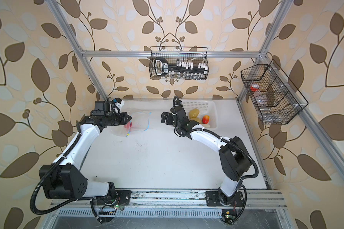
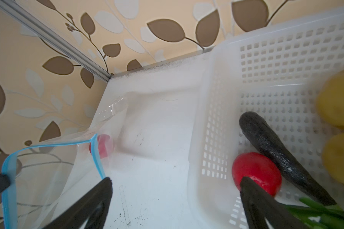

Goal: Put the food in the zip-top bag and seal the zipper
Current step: 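Move the right gripper back over the basket while left gripper holds zipper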

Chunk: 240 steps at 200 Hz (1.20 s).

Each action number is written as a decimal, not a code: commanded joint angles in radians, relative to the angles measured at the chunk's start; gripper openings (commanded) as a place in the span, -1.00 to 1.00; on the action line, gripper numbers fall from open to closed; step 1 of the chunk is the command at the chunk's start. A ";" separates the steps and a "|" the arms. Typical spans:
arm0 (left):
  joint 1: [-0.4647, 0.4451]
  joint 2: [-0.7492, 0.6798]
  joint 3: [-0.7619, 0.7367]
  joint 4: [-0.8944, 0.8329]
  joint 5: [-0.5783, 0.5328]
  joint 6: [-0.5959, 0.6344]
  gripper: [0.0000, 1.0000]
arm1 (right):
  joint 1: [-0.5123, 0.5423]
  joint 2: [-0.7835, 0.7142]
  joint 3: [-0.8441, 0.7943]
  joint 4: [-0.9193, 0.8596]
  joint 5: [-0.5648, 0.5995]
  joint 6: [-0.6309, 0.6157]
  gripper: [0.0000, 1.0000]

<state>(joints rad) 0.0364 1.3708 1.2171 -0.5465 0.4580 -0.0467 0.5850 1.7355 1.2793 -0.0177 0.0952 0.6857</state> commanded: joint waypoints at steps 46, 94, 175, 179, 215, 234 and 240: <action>0.013 -0.024 -0.048 0.054 0.018 0.023 -1.00 | -0.041 0.027 0.018 -0.108 -0.018 -0.002 1.00; 0.013 -0.019 -0.048 0.071 0.015 0.038 -1.00 | -0.073 0.019 0.068 -0.266 0.079 -0.013 1.00; 0.010 -0.053 -0.119 0.160 0.024 -0.005 -1.00 | -0.149 0.065 0.190 -0.406 0.093 -0.071 1.00; 0.011 -0.057 -0.120 0.161 0.022 -0.005 -1.00 | -0.153 0.070 0.196 -0.410 0.093 -0.070 1.00; 0.011 -0.042 -0.131 0.185 0.049 -0.029 -1.00 | -0.165 0.110 0.234 -0.430 0.126 -0.056 1.00; 0.007 -0.029 -0.146 0.208 0.042 -0.044 -1.00 | -0.164 0.106 0.223 -0.441 0.170 -0.041 1.00; 0.005 -0.027 -0.153 0.217 0.034 -0.046 -1.00 | -0.165 0.105 0.215 -0.436 0.175 -0.043 1.00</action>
<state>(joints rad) 0.0406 1.3502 1.0878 -0.3904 0.4728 -0.0673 0.4202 1.8324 1.4887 -0.4149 0.2073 0.6327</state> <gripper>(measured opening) 0.049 0.998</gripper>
